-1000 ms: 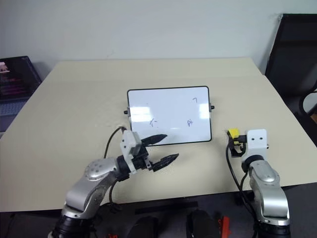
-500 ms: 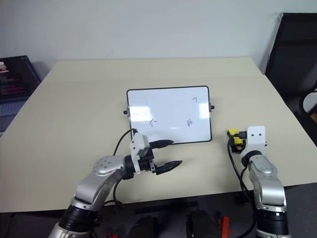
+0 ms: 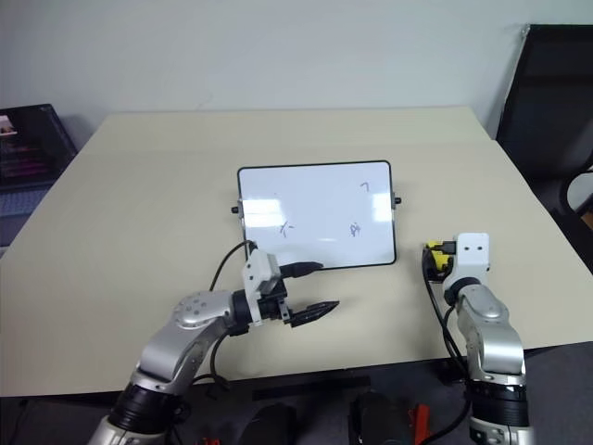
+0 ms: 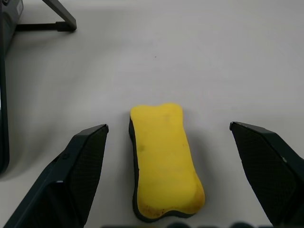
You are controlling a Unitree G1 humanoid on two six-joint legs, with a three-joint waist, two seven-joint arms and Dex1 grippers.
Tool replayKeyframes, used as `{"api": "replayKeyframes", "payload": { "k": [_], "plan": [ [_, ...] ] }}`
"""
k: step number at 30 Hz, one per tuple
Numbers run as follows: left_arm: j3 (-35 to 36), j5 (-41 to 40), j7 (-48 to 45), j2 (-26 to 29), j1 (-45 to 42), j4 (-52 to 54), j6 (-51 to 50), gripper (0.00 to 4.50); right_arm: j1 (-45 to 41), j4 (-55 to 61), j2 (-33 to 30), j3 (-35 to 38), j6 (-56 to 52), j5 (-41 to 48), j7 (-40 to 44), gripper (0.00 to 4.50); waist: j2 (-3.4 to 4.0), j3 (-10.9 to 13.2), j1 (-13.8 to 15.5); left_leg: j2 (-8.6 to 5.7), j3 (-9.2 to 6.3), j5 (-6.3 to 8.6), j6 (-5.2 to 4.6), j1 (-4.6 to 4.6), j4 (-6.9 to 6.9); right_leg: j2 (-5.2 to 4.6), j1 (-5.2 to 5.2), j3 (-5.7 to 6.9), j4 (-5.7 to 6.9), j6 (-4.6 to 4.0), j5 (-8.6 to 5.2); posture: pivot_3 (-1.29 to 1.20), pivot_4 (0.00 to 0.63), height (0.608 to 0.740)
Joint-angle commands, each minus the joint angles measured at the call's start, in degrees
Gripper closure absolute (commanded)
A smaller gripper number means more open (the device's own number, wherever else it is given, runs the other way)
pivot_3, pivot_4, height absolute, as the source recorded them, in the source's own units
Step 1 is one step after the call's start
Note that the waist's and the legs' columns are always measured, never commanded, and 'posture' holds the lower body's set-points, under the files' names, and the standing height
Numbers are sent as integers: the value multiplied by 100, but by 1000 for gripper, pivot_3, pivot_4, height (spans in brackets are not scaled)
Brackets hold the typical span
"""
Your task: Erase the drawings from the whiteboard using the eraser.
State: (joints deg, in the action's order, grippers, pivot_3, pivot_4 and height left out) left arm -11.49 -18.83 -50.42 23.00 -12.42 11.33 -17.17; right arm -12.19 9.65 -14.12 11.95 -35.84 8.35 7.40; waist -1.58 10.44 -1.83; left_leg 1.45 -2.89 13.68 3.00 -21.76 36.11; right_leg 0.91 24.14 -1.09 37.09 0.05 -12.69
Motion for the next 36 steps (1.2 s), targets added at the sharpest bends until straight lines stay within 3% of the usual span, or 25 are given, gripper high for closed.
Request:
{"api": "replayKeyframes", "payload": {
  "k": [1,28,32,36],
  "plan": [
    [29,-1,94,-1,-21,297,31,0,-148,25,34,109,-63,159,-10,26,0,0,-1,0,0,0,0,0,0,0,0,0,0,0,0,0,150,740],
    [145,-42,291,52,-38,381,-98,0,-321,-312,-39,120,-205,288,20,26,1,0,0,0,0,0,0,0,0,0,0,0,-2,0,0,0,150,740],
    [158,-33,355,20,-36,375,-83,0,-303,-311,-16,125,-195,293,7,887,1,0,-1,0,0,0,0,0,0,0,0,0,-2,0,0,0,150,740],
    [126,-41,426,-16,-17,393,-85,0,-291,-317,-14,131,-185,284,-6,2347,1,0,0,0,-1,0,0,0,0,0,0,1,-2,1,0,0,150,740]
  ]
}}
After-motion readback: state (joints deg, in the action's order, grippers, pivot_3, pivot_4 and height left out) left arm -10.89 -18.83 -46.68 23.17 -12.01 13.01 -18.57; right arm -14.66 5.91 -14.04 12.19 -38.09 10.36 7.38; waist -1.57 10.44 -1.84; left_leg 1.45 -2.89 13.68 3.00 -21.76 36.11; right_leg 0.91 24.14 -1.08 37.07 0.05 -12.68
